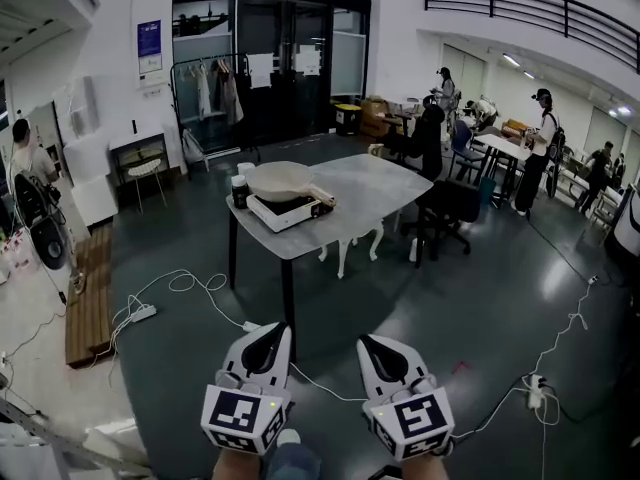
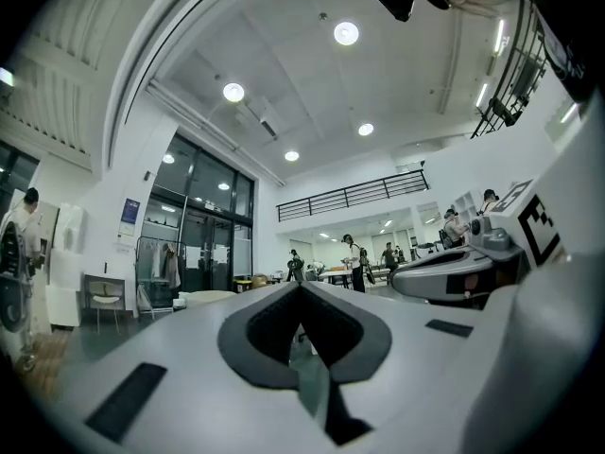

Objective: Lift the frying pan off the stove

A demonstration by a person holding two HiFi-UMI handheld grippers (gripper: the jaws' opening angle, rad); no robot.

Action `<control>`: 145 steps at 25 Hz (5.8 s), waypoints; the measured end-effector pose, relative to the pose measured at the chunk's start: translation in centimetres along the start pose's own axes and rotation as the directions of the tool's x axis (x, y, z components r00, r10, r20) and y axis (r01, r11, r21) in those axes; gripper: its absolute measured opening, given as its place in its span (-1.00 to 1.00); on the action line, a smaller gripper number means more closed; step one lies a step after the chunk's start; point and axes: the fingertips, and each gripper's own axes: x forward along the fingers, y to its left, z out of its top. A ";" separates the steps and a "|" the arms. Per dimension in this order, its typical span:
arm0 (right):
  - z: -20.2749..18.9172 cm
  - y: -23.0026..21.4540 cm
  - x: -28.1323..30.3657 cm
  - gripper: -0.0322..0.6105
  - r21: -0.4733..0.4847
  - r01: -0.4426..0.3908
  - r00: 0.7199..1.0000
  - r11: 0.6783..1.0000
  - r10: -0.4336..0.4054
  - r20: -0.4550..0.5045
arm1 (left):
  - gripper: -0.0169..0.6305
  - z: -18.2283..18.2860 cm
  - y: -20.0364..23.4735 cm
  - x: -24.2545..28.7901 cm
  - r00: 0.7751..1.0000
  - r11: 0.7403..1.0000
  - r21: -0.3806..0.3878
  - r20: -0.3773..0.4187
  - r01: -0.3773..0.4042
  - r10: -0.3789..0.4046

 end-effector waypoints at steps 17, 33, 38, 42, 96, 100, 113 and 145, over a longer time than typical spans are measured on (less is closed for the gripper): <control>0.2 -6.1 16.8 -0.82 -0.006 0.034 0.999 0.999 -0.034 -0.014 | -0.91 -1.6 11.6 14.6 1.000 1.000 -0.026 0.019 0.017 -0.017; -1.7 -11.3 28.3 -0.82 -0.001 0.081 0.993 0.997 -0.081 -0.083 | -0.91 -4.7 19.3 26.0 0.997 0.994 -0.075 -0.005 0.078 -0.079; -2.3 -15.4 30.6 -0.82 0.023 0.090 0.993 0.996 -0.088 -0.073 | -0.91 -5.5 19.2 30.1 0.996 0.995 -0.060 -0.027 0.084 -0.086; -3.0 -19.0 33.8 -0.82 0.032 0.054 0.996 0.998 -0.052 -0.071 | -0.91 -6.2 19.5 34.1 0.998 0.997 -0.051 -0.046 0.050 -0.052; -8.0 -28.0 52.3 -0.82 0.141 -0.379 0.904 0.915 0.399 -0.155 | -0.21 -20.0 15.9 48.4 0.954 0.458 -0.888 -0.173 -0.044 -0.244; -8.9 -28.5 54.2 -0.82 0.141 -0.434 0.874 0.890 0.454 -0.174 | -0.21 -20.8 16.0 49.7 0.963 0.407 -0.911 -0.165 -0.067 -0.212; -10.6 -26.6 58.8 -0.82 0.176 -0.692 0.671 0.700 0.714 -0.200 | -0.49 -20.9 15.2 49.8 0.997 0.126 -0.990 -0.071 -0.067 -0.023; -14.7 -16.3 59.3 0.00 0.909 -0.414 0.093 0.042 0.996 -0.003 | -0.52 -20.2 15.5 48.8 0.980 0.253 -0.948 -0.201 -0.191 -0.013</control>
